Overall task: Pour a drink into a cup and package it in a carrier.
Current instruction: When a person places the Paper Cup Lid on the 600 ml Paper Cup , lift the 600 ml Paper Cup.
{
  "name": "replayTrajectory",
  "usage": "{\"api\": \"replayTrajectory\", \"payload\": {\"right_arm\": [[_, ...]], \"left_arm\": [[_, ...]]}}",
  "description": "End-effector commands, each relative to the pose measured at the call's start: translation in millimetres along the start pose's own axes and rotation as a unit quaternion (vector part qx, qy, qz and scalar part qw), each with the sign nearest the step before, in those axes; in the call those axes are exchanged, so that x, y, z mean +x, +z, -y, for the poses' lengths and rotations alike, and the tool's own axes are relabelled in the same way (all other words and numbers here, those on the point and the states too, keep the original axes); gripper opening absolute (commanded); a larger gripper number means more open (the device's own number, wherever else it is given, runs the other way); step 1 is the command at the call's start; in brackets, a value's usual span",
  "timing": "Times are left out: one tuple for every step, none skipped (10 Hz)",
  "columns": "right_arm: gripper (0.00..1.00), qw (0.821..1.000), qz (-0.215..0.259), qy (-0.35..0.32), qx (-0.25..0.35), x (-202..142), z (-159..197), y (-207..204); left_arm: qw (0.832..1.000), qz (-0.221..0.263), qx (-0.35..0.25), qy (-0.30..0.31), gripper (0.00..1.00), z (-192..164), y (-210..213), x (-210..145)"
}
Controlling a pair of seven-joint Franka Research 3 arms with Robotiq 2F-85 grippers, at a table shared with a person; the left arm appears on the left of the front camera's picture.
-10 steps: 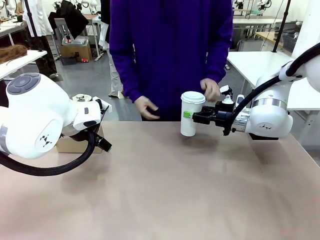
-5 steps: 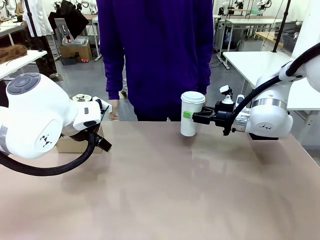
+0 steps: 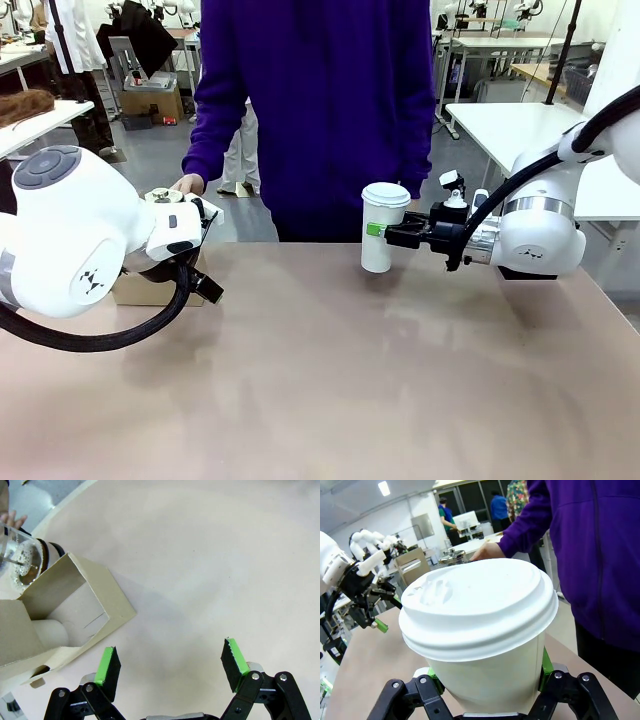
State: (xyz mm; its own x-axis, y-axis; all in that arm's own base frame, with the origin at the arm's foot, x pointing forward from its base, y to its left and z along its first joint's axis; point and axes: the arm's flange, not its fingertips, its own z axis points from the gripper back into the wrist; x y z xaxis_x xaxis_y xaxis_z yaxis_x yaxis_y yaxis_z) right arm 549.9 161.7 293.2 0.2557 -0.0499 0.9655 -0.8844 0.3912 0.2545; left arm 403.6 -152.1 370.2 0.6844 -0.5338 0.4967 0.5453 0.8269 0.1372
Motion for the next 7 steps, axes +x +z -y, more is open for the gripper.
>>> {"api": "replayTrajectory", "payload": {"right_arm": [[0.8,1.0,0.0,0.002,-0.005,3.7,-2.3,-1.7],[0.8,1.0,0.0,0.002,-0.005,3.7,-2.3,-1.7],[0.8,1.0,0.0,0.0,0.0,0.0,0.0,0.0],[0.8,1.0,0.004,0.011,0.001,23.1,-9.8,9.2],[0.8,1.0,0.008,0.014,0.002,46.0,-18.3,16.2],[0.8,1.0,0.006,0.006,0.016,69.7,-26.9,23.7],[0.8,1.0,0.008,0.008,0.022,96.1,-36.9,32.0]], "left_arm": [[1.0,0.001,-0.001,0.001,1.0,-0.3,0.4,-0.2],[1.0,0.001,-0.001,0.001,1.0,-0.3,0.4,-0.2],[1.0,0.001,-0.001,0.001,1.0,-0.3,0.4,-0.2],[1.0,0.001,-0.001,0.001,1.0,-0.3,0.4,-0.2],[1.0,0.001,-0.001,0.001,1.0,-0.3,0.4,-0.2],[1.0,0.001,-0.001,0.001,1.0,-0.3,0.4,-0.2],[1.0,0.001,-0.001,0.001,1.0,-0.3,0.4,-0.2]]}}
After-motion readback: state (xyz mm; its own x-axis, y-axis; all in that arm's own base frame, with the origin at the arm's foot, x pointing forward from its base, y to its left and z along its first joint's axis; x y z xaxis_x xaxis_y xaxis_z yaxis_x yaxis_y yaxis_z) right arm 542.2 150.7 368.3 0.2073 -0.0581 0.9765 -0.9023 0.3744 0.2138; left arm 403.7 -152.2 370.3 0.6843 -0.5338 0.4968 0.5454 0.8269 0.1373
